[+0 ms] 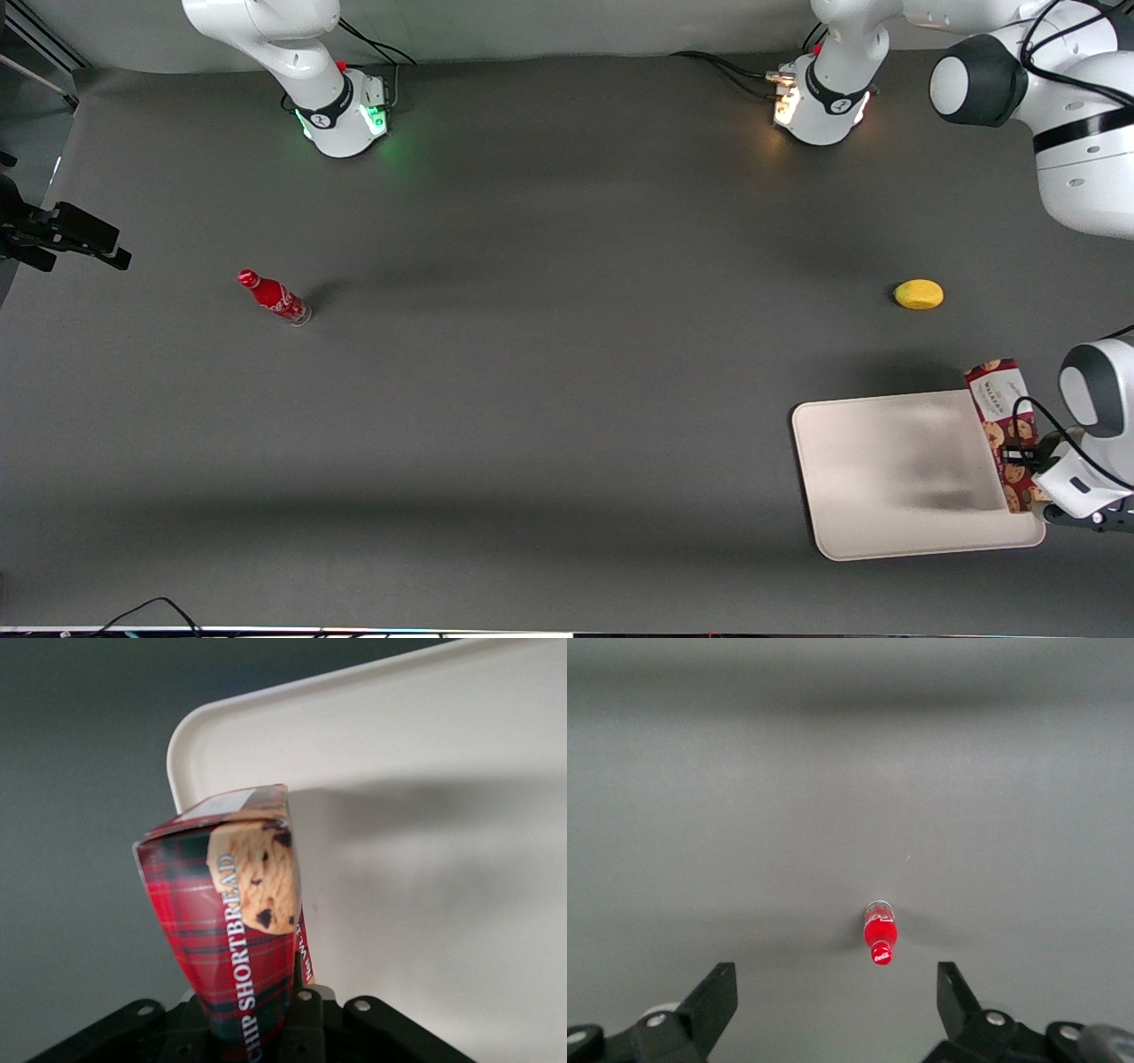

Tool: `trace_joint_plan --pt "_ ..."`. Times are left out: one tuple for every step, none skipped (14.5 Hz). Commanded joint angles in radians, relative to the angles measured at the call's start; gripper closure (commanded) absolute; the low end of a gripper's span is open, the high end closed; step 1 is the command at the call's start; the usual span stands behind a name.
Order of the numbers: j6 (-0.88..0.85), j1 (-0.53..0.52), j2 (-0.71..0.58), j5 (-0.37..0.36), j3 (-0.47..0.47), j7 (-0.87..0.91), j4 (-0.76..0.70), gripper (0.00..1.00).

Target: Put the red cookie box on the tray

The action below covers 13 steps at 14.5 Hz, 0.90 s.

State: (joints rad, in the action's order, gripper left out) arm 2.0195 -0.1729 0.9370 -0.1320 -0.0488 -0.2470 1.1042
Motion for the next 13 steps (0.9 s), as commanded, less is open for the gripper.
trace_joint_plan --pt "0.076 0.003 0.014 0.008 -0.008 -0.020 0.022 0.01" --pt "0.053 0.001 0.007 0.009 -0.008 -0.021 0.017 0.00" --pt "0.030 0.000 -0.004 0.009 -0.009 -0.021 0.016 0.00" --pt "-0.029 0.000 -0.023 0.009 -0.008 -0.021 0.005 0.00" --pt "-0.110 0.000 -0.045 0.009 -0.008 -0.021 -0.022 0.00" --pt "-0.205 0.000 -0.073 0.009 -0.008 -0.023 -0.064 0.00" --pt "-0.297 0.000 -0.108 0.002 -0.008 -0.024 -0.102 0.00" --pt "-0.358 0.003 -0.159 0.002 -0.008 -0.023 -0.112 0.00" --pt "-0.405 0.004 -0.211 0.009 -0.006 -0.023 -0.110 0.00" --pt "-0.441 0.006 -0.271 0.012 -0.002 -0.021 -0.103 0.00" --pt "-0.477 0.009 -0.318 0.012 0.001 -0.017 -0.099 0.00" --pt "-0.537 0.012 -0.369 0.012 0.007 -0.018 -0.087 0.00" --pt "-0.600 0.010 -0.426 0.040 0.039 -0.008 -0.055 0.00"
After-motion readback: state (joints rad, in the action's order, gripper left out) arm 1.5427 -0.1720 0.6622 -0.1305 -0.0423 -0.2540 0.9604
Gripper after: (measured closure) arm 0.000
